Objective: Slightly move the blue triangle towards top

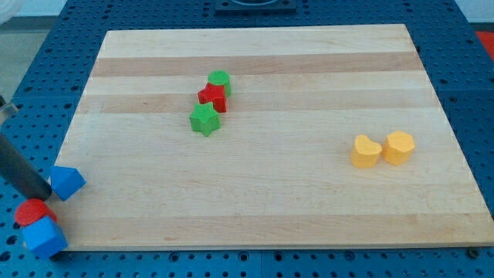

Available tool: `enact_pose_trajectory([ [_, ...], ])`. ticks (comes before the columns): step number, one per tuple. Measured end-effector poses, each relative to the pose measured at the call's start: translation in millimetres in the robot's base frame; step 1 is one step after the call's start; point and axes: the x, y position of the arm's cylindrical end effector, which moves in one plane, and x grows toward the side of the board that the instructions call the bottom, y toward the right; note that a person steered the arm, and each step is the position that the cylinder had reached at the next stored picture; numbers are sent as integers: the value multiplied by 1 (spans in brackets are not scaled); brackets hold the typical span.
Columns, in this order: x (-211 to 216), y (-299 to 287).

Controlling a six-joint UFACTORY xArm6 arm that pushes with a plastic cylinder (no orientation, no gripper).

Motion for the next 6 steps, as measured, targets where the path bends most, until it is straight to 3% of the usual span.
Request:
enact_pose_trajectory([
  [3, 0, 16],
  [6, 14, -9],
])
